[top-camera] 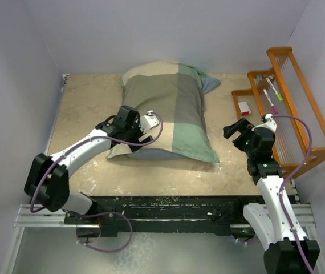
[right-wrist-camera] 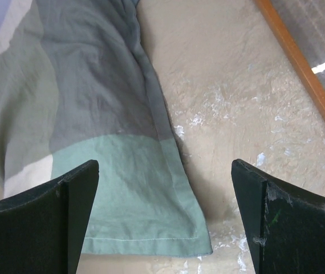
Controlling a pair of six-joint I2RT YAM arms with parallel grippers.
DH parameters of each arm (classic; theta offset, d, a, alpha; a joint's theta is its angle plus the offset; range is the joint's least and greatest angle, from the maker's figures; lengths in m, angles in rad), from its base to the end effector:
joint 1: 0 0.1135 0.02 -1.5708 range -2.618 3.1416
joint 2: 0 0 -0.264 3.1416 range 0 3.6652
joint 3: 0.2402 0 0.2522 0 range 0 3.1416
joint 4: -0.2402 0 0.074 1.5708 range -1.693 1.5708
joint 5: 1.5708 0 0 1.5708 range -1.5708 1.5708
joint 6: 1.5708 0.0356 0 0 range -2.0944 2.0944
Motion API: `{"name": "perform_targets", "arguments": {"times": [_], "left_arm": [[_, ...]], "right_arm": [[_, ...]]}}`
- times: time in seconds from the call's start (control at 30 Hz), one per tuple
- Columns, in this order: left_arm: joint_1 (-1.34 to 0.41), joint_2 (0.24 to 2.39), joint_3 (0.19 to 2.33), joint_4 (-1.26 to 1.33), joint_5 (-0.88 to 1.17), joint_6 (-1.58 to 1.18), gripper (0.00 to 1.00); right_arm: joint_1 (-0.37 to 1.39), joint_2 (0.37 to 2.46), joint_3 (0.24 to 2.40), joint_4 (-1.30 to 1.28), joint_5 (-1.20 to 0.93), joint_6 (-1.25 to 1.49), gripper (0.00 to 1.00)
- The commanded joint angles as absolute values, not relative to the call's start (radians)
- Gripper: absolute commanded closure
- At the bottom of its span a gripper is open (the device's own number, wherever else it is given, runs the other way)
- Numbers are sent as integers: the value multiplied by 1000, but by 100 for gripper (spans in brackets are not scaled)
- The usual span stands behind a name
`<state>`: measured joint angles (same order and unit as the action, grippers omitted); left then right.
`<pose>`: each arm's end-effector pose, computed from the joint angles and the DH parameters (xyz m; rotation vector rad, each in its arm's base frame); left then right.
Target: Remove the pillowcase from the pillow
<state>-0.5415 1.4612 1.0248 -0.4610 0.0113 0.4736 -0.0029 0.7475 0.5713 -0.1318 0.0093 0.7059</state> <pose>0.2627 -0.1585 0.2411 1.2041 2.1550 -0.0433 0.1825 -0.0009 0.2759 0.6676 1.7855 0.4716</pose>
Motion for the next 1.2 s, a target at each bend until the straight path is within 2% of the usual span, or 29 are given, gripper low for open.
{"name": "perform_targets", "arguments": {"times": [0.0,0.13,0.3,0.43,0.63,0.7,0.77,0.83,0.87,0.9,0.97,1.07,1.17], "left_arm": [[-531,1293,954,-346,37,512,0],[-549,1327,950,-390,153,532,1],[-678,1440,960,-446,176,569,1],[-777,1446,963,-398,187,593,1],[-860,1609,1058,-346,72,620,3],[-863,1650,1072,-321,36,616,17],[-864,1664,1048,-280,-17,626,37],[-863,1643,984,-237,-76,654,65],[-858,1607,950,-219,-100,675,84],[-848,1572,905,-215,-123,688,92],[-800,1475,836,-260,-130,712,100],[-631,1301,760,-405,-95,784,100],[-360,1148,651,-448,-108,1002,100]], "right_arm": [[80,766,582,-123,102,665,0],[215,815,591,-142,242,700,0],[383,878,656,-226,374,729,0],[410,842,677,-298,390,737,0],[412,754,690,-420,371,765,0],[413,730,687,-448,373,773,0],[412,717,686,-457,376,776,1],[413,724,689,-458,375,787,2],[413,734,695,-459,372,795,2],[413,744,701,-455,367,802,3],[411,765,713,-442,356,816,5],[422,796,732,-433,358,835,7],[450,821,751,-428,376,853,7]]}}
